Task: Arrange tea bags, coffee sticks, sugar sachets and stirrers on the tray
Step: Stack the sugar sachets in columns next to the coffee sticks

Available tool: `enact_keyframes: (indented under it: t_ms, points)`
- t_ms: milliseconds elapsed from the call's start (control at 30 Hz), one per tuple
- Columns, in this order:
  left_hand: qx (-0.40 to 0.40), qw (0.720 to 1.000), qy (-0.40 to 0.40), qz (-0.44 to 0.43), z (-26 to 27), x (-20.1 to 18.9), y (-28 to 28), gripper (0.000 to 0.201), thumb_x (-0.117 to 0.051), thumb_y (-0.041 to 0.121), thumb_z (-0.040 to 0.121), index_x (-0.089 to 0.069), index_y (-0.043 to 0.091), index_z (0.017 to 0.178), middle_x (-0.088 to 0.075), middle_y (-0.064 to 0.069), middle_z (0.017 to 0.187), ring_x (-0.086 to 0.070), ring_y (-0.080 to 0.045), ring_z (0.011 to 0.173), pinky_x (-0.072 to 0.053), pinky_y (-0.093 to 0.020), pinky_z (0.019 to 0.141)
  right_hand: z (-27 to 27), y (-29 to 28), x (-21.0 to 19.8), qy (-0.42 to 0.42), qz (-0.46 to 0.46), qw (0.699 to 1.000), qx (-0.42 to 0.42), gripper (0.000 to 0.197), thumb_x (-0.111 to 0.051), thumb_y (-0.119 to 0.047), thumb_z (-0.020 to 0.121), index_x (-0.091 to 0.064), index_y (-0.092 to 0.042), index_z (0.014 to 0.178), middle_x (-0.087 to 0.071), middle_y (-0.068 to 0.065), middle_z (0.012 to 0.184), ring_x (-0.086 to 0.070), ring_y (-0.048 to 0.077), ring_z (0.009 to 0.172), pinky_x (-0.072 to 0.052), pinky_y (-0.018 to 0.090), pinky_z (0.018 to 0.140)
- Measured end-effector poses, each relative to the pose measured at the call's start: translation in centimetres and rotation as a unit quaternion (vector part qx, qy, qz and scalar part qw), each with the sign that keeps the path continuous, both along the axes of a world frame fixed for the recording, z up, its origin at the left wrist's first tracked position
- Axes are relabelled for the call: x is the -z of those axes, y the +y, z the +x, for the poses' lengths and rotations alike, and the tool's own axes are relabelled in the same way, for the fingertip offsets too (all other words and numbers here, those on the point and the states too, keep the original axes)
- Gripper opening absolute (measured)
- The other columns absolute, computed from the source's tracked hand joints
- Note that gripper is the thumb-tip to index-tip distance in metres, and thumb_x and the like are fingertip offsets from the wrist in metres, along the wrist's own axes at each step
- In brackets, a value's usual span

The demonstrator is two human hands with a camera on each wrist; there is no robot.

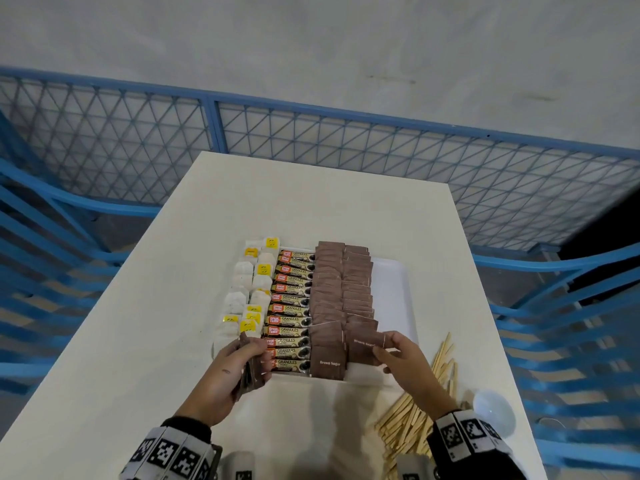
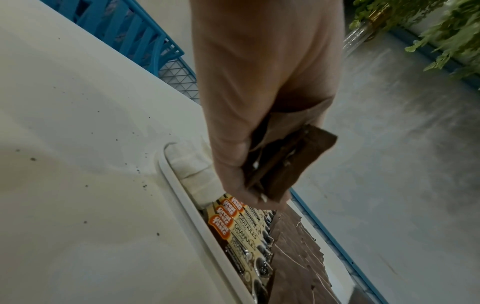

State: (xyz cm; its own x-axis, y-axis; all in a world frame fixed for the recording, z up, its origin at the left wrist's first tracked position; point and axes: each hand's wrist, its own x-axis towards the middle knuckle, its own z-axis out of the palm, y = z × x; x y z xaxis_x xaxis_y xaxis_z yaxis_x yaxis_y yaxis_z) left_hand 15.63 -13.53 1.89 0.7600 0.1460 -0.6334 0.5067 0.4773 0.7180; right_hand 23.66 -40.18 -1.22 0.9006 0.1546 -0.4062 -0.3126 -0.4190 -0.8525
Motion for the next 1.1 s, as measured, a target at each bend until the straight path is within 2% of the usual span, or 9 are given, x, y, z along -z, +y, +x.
enact_keyframes:
  t_ms: [100, 333, 467, 600, 767, 867, 967, 1033, 1100]
  points:
    - [0.004, 1.000, 0.004, 0.002, -0.1, -0.2, -0.2, 0.007, -0.056, 0.010, 0.091, -0.055, 0.005, 0.097, -0.060, -0.009, 0.070, -0.059, -0.019, 0.061, -0.055, -0.032, 0.062, -0.3, -0.1, 0.8, -0.034, -0.075, 0.996, -0.023, 0.005, -0.060, -0.007, 0.087, -0.061, -0.012, 0.087, -0.061, -0.006, 0.075, -0.054, 0.007, 0.068, -0.040, 0.008, 0.057]
    - [0.004, 0.998, 0.013, -0.063, 0.0, -1.4, -0.4, 0.012, -0.060, 0.010, 0.086, -0.056, 0.007, 0.097, -0.060, -0.013, 0.075, -0.062, -0.022, 0.063, -0.058, -0.041, 0.074, -0.3, 0.6, 2.5, -0.082, -0.169, 0.982, 0.018, 0.019, -0.065, -0.013, 0.083, -0.050, -0.013, 0.073, -0.050, -0.006, 0.063, -0.042, 0.008, 0.058, -0.036, 0.010, 0.050]
    - [-0.003, 0.993, 0.012, -0.121, 0.0, -2.0, -0.6, 0.021, -0.062, 0.014, 0.074, -0.057, 0.004, 0.093, -0.063, -0.018, 0.078, -0.064, -0.028, 0.066, -0.056, -0.046, 0.078, -0.1, 0.9, 2.7, -0.082, -0.196, 0.977, 0.021, 0.021, -0.064, -0.013, 0.082, -0.046, -0.014, 0.071, -0.051, -0.004, 0.064, -0.043, 0.008, 0.056, -0.035, 0.012, 0.048]
    - [0.006, 0.989, 0.009, -0.150, 0.2, -2.0, -0.9, 0.015, -0.057, 0.014, 0.081, -0.055, 0.005, 0.093, -0.068, -0.022, 0.089, -0.067, -0.034, 0.075, -0.055, -0.047, 0.078, -0.3, 1.5, 2.2, -0.143, -0.236, 0.961, 0.008, 0.019, -0.063, -0.012, 0.081, -0.045, -0.016, 0.083, -0.049, -0.004, 0.078, -0.046, 0.012, 0.068, -0.033, 0.014, 0.054]
    - [0.031, 0.989, 0.009, -0.141, 0.4, -2.4, -1.9, 0.010, -0.057, 0.015, 0.082, -0.056, 0.009, 0.089, -0.069, -0.025, 0.103, -0.068, -0.032, 0.076, -0.056, -0.042, 0.073, -1.3, 4.5, -1.3, -0.224, -0.122, 0.964, -0.074, 0.027, -0.063, -0.015, 0.086, -0.042, -0.028, 0.074, -0.045, -0.012, 0.069, -0.044, 0.005, 0.062, -0.039, 0.010, 0.060]
    - [0.054, 0.991, 0.002, -0.121, 0.4, -2.3, -2.3, 0.020, -0.057, 0.017, 0.087, -0.054, 0.009, 0.105, -0.070, -0.020, 0.099, -0.069, -0.029, 0.076, -0.056, -0.041, 0.075, -2.3, 6.6, -3.7, -0.168, -0.016, 0.971, -0.169, 0.015, -0.063, -0.033, 0.087, -0.051, -0.024, 0.083, -0.054, -0.011, 0.068, -0.049, -0.001, 0.060, -0.041, 0.013, 0.060]
    - [0.114, 0.990, -0.017, -0.087, 0.6, -2.5, -2.6, 0.044, -0.058, 0.030, 0.086, -0.053, 0.006, 0.123, -0.067, -0.016, 0.113, -0.067, -0.027, 0.096, -0.056, -0.040, 0.080, -2.9, 7.8, -4.2, -0.126, 0.040, 0.966, -0.222, 0.035, -0.072, -0.037, 0.079, -0.052, -0.017, 0.099, -0.053, -0.011, 0.071, -0.047, -0.001, 0.059, -0.039, 0.014, 0.059]
    - [0.157, 0.985, -0.030, -0.067, 0.8, -2.9, -2.8, 0.045, -0.055, 0.037, 0.087, -0.057, 0.012, 0.124, -0.067, -0.015, 0.117, -0.066, -0.025, 0.102, -0.055, -0.038, 0.079, -2.9, 8.2, -4.0, -0.119, 0.049, 0.963, -0.239, 0.046, -0.076, -0.032, 0.076, -0.048, -0.021, 0.111, -0.052, -0.013, 0.079, -0.051, -0.003, 0.066, -0.040, 0.012, 0.064]
    - [0.183, 0.981, -0.036, -0.050, 0.8, -3.2, -3.0, 0.045, -0.053, 0.041, 0.085, -0.060, 0.014, 0.120, -0.069, -0.013, 0.114, -0.067, -0.024, 0.098, -0.055, -0.038, 0.081, -2.6, 8.1, -3.6, -0.143, 0.024, 0.958, -0.249, 0.057, -0.075, -0.034, 0.075, -0.043, -0.033, 0.123, -0.051, -0.007, 0.101, -0.053, 0.000, 0.089, -0.042, 0.014, 0.078]
